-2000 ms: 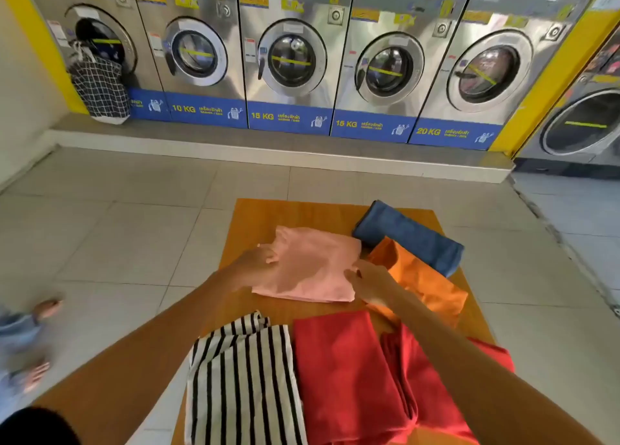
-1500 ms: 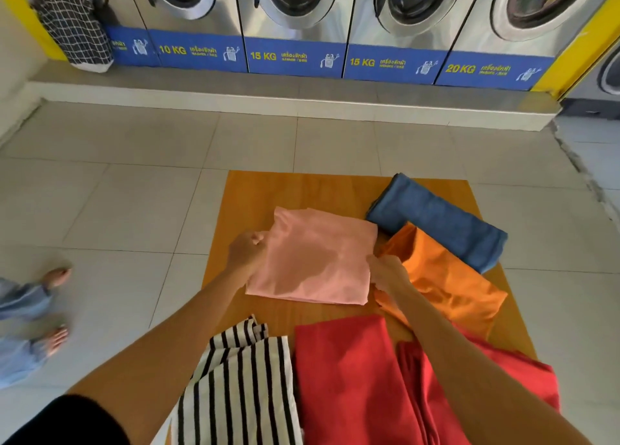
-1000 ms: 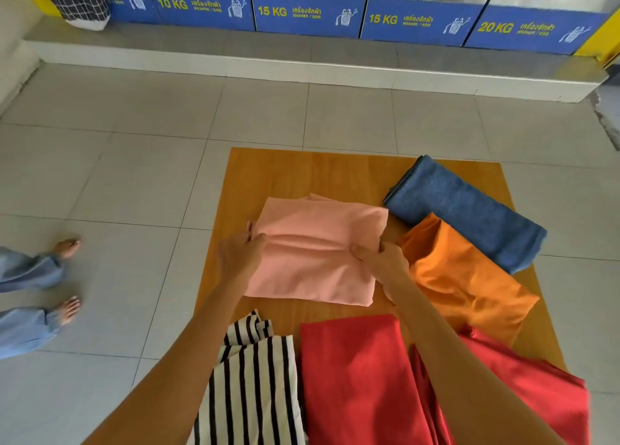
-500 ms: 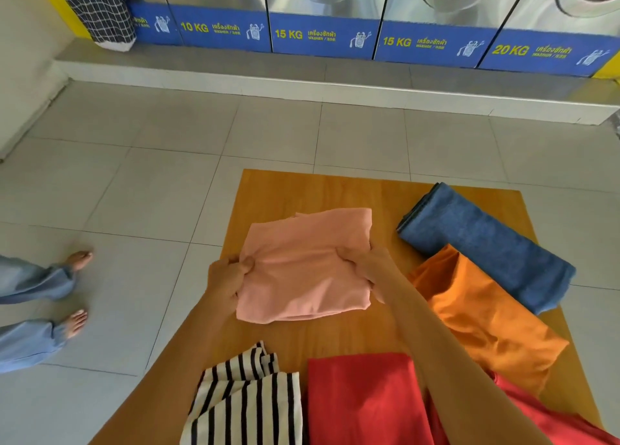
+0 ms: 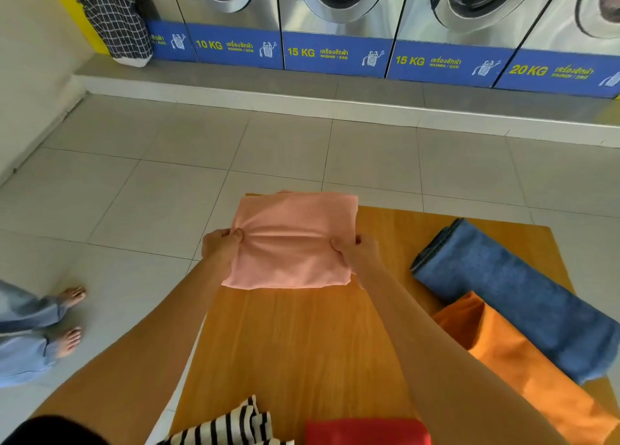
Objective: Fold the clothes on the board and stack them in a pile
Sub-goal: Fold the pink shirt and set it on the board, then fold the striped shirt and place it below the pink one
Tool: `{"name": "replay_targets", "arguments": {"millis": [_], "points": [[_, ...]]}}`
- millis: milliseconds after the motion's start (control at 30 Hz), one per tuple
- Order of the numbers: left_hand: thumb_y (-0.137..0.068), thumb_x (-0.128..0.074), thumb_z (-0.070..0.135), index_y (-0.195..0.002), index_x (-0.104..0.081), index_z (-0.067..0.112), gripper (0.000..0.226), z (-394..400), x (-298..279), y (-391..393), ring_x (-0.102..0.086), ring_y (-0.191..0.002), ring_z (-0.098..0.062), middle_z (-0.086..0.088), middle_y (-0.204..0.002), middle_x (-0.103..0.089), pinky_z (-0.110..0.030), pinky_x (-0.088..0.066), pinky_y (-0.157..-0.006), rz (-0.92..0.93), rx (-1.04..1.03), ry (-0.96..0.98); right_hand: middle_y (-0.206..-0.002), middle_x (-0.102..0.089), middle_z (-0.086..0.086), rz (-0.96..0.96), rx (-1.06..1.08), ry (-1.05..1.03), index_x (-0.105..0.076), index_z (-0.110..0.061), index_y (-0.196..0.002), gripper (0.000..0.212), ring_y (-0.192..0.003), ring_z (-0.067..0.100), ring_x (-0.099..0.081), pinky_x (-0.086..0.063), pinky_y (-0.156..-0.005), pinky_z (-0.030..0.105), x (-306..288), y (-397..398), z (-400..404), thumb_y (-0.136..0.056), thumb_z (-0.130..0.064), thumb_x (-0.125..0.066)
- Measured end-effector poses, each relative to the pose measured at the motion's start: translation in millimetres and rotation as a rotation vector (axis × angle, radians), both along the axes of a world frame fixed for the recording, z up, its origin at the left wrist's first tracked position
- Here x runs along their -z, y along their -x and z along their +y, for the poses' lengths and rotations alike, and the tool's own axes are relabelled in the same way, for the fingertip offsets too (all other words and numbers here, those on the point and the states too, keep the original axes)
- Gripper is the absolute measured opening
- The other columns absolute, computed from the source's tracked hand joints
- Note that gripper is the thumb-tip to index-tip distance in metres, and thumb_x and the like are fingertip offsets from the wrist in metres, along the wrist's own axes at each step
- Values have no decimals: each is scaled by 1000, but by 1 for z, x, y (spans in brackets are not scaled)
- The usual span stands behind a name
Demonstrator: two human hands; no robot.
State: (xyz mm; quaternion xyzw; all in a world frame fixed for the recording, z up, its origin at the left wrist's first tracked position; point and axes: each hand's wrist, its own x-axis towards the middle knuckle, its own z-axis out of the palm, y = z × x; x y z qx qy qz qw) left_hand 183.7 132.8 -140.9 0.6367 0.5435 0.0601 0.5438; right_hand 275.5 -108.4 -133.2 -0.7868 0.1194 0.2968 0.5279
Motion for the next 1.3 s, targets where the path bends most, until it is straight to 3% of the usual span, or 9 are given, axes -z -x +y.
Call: {"name": "replay_targets", "arguments": {"millis": [300,467,600,733,833,900,1000,1133,1300], "points": [[-87,-69,22,-123,-65,14,37,4,-11,4,-59,-111,-30,-6,-123,-63,-42,-50,-98,-59,35,12,-91,-65,5,-124,31,127,-62,-9,-100,24,-74,21,-59,-39,-48,24,-1,4,4,-90,-30,-69],[-83,-67,20,-89,-70,20,7,-9,-16,67,-64,-94,-26,-9,-100,-67,-43,-55,-86,-102,64,21,-101,-67,4,-92,93,127,-60,-15,-112,33,-92,23,-66,-57,-70,34,0,44,-24,-88,-36,-71],[-90,-66,20,-123,-62,18,34,-31,-20,137,-64,-109,-21,-2,-122,-64,-39,-52,-97,-128,24,61,-108,-70,5,-29,145,118,-61,-16,-124,47,-92,22,-70,-61,-82,43,-9,101,-52,-85,-40,-71],[-93,-63,23,-112,-65,23,19,-55,-28,218,-66,-108,-21,-4,-119,-67,-39,-53,-95,-134,32,61,-96,-69,3,40,126,1,-63,-11,-114,21,-77,14,-69,-63,-78,44,-30,172,-76,-95,-18,-65],[-95,-59,32,-115,-62,25,22,-77,-25,279,-62,-112,-23,1,-119,-65,-39,-51,-94,9,89,-67,-102,-72,8,206,-7,-96,-65,-9,-109,14,-79,16,-72,-63,-67,37,-47,228,-89,-98,-17,-63],[-95,-56,38,-128,-55,22,37,-92,-15,317,-55,-120,-24,-2,-129,-59,-41,-45,-100,183,249,-239,-100,-75,8,279,-175,-47,-67,-8,-106,17,-77,15,-72,-62,-70,38,-57,262,-95,-99,-22,-61],[-87,-57,56,-145,-37,25,68,-111,1,362,-45,-134,-27,-5,-147,-46,-52,-37,-110,221,450,-247,-93,-77,9,309,-464,119,-72,-8,-100,29,-74,18,-73,-62,-71,35,-60,305,-102,-98,-34,-61],[-83,-63,56,-152,-20,29,85,-128,2,381,-35,-141,-27,-3,-154,-35,-53,-31,-113,218,548,-293,-80,-66,-8,34,-777,407,-64,-19,-94,42,-72,12,-64,-52,-64,31,-47,344,-98,-88,-60,-59],[-81,-62,59,-154,-19,26,90,-124,-10,360,-2,-150,-31,-10,-163,-6,-52,-7,-117,291,634,-626,-118,-56,3,-173,-856,518,-57,-18,-119,44,-110,24,-59,-50,-88,38,-41,353,-70,-89,-49,-63]]}}
